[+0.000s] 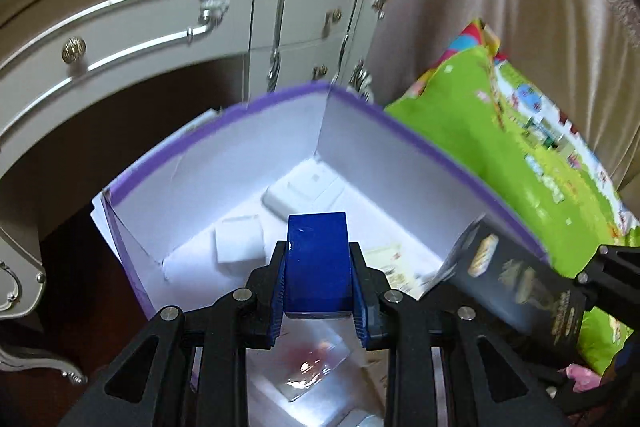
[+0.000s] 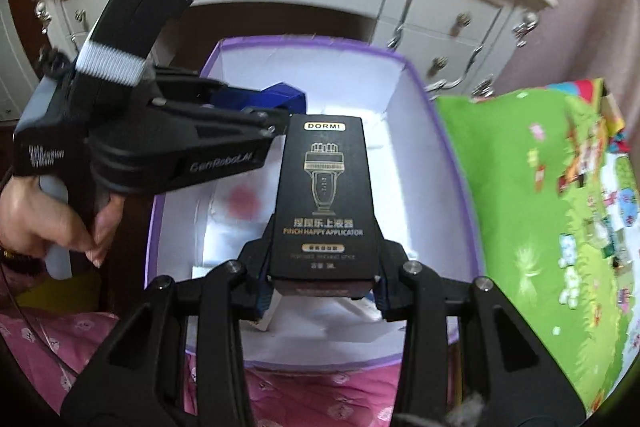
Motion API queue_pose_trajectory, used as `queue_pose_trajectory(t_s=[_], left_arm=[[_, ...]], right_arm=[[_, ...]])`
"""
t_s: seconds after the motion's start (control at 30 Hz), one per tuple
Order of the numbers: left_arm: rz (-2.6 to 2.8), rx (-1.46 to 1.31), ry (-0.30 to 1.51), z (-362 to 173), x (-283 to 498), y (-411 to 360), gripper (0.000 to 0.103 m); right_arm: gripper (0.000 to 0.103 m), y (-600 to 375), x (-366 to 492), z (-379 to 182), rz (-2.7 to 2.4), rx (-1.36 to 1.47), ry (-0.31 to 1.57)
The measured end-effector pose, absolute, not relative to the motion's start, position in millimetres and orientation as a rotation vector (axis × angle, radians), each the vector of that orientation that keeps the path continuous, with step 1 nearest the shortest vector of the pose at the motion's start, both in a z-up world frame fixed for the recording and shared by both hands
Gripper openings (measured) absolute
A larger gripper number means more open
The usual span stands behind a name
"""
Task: Organize rigid objects
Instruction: 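Open both tools to drop the DORMI box and blue block into the storage box, then grasp the white Penciclovir cream box with the left tool while the right tool grasps a white dental box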
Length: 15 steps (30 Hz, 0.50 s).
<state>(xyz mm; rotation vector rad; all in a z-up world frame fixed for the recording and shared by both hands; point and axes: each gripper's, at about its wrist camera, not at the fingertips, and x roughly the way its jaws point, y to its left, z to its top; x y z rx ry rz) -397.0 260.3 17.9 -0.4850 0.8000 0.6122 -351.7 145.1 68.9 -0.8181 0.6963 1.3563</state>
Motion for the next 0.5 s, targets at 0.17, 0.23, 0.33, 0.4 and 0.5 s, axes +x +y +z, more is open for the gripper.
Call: queue_pose_trajectory(t_s=[0.17,0.23,0.33,0.4,0.5], left_arm=[[0.706,-0.486,0.915,5.2,-390.0,267.6,0.079],[0.714,-0.465,0.904,10.2,-389.0,264.0,0.083],[0.714,-0.404,0.915,18.4,-378.8,254.3,0.084],[0.698,-0.377,0.917,22.5,-368.9,246.7,0.084],[0.634,-0.371,0.918,28.8,-345.3,232.3,0.084]], right_arm=[[0.073,146.1,-342.8,52.2,1.385,-0.809,0.772],[0.074,137.5,-335.0,59.5,1.376,-0.769,0.765],[0.080,117.8,-316.7,78.7,1.334,-0.701,0.731],[0.084,98.4,-296.5,90.9,1.283,-0.636,0.712],[0.087,69.3,-263.3,98.8,1.185,-0.563,0.708]])
